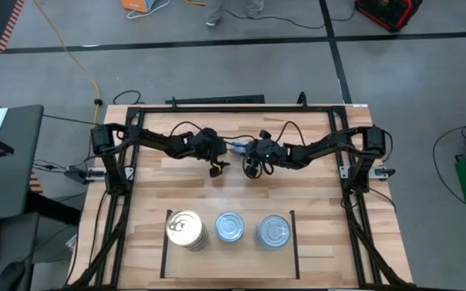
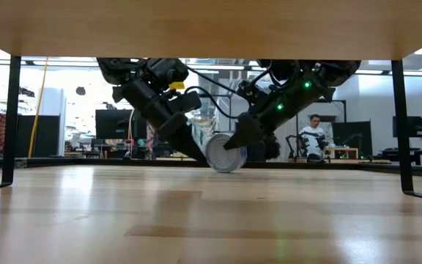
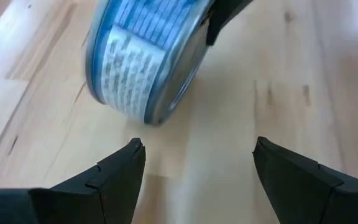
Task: Stack canned seafood by type on shelf
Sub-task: Put the blue tuna can on the top of the left stacked tuna cans on the shelf
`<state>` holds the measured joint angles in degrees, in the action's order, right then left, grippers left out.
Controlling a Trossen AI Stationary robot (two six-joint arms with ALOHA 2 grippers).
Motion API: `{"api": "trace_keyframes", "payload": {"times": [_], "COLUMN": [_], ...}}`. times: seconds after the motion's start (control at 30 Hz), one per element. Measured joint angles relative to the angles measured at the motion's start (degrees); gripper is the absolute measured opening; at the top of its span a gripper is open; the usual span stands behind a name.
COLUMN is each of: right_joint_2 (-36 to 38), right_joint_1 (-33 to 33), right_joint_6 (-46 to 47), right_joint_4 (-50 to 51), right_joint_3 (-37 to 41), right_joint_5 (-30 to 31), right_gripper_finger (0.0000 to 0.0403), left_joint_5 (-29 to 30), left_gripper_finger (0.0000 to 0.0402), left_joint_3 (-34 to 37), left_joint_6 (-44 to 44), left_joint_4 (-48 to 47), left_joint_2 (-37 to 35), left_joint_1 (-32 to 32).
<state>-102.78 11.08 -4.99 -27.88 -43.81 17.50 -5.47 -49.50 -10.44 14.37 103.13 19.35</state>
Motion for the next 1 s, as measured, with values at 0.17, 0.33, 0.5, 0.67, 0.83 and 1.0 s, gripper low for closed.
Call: {"api": "trace_keyframes", "payload": {"times": [0.17, 0.33, 0.5, 0.67, 0.83, 1.0], "right_joint_2": [0.02, 2.11, 8.52, 15.33, 21.56, 31.5], "right_joint_1": [-0.01, -1.47, -2.55, -2.37, -2.52, -4.8], "right_joint_6": [-0.66, -2.82, -4.11, -4.5, -6.67, -9.93], "right_joint_4": [0.55, 2.64, 7.99, 13.38, 19.87, 24.63], "right_joint_3": [0.0, 0.12, 0.07, 0.06, 0.09, 0.09], "right_joint_5": [-0.15, -0.17, 0.23, 0.6, 1.21, 3.2], "right_gripper_finger": [0.0165, 0.0165, 0.0166, 0.0173, 0.0169, 0.0173], "left_joint_5": [0.61, 2.41, 5.57, 7.82, 13.24, 12.91], "left_gripper_finger": [0.0288, 0.0288, 0.0288, 0.0288, 0.0288, 0.0288], "left_joint_3": [0.0, 0.0, 0.0, 0.0, 0.0, 1.84], "left_joint_6": [1.01, 1.32, 0.2, -0.2, -0.89, -1.5], "left_joint_4": [-0.14, -0.71, -2.53, -3.6, -5.6, -3.17], "left_joint_2": [0.02, 0.03, -0.12, -2.71, -6.74, -11.86], "left_joint_1": [-0.04, -0.04, -0.02, 0.05, 0.29, 0.31]}}
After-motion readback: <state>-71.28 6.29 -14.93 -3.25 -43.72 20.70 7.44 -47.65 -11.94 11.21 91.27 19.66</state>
